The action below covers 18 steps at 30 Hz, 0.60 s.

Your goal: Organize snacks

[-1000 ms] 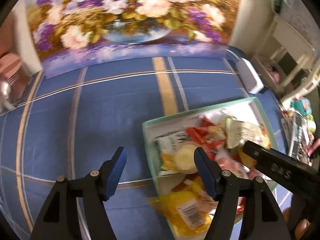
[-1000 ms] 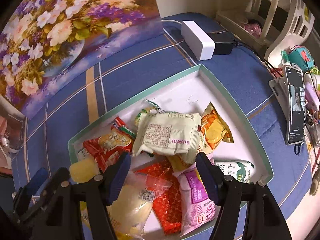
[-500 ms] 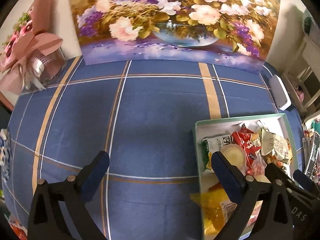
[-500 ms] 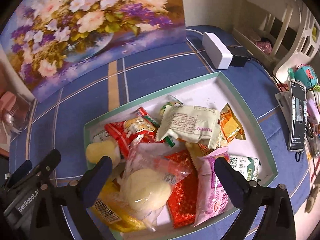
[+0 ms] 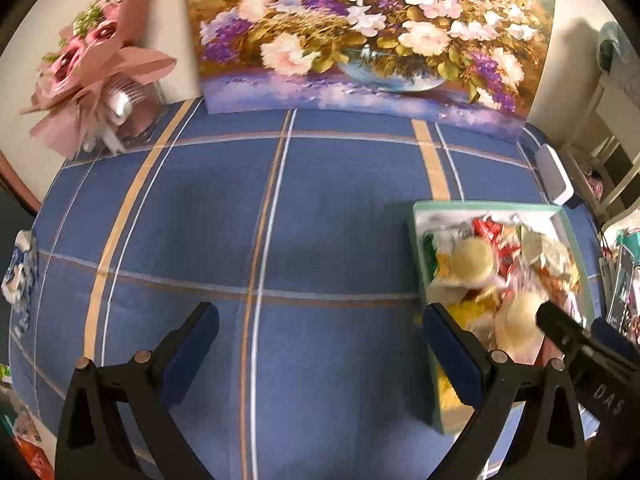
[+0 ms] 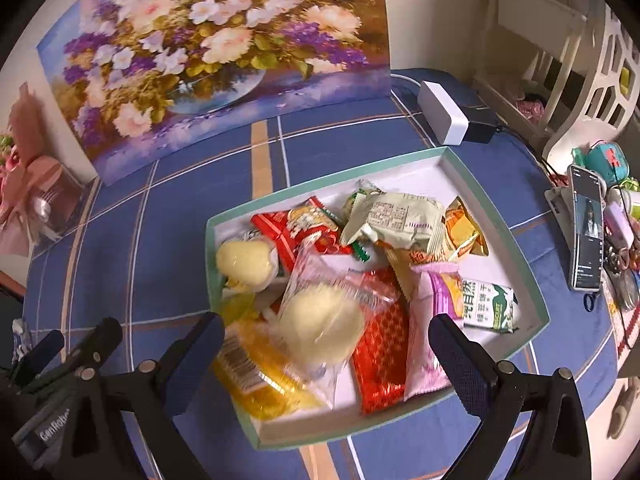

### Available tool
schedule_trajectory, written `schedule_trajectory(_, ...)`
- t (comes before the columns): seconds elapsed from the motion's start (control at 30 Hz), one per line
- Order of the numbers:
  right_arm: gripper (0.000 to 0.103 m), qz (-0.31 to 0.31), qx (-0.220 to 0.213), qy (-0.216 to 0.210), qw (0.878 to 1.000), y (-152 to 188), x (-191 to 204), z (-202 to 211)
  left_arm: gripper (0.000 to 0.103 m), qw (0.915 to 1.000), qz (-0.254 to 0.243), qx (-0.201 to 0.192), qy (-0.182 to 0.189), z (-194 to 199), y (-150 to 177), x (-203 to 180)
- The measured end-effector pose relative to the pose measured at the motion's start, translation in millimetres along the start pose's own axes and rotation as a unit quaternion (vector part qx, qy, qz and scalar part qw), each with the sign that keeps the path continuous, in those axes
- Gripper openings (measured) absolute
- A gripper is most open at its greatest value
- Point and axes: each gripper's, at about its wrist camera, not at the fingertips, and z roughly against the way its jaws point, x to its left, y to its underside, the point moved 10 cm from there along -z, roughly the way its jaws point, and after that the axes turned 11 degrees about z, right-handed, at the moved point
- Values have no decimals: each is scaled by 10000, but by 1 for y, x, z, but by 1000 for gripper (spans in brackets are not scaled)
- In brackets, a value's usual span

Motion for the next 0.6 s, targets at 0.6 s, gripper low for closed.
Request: schedule_trajectory(0.6, 103, 244, 7, 49, 9997, 49, 20, 27, 101, 9988, 244, -129, -414, 25, 30, 55)
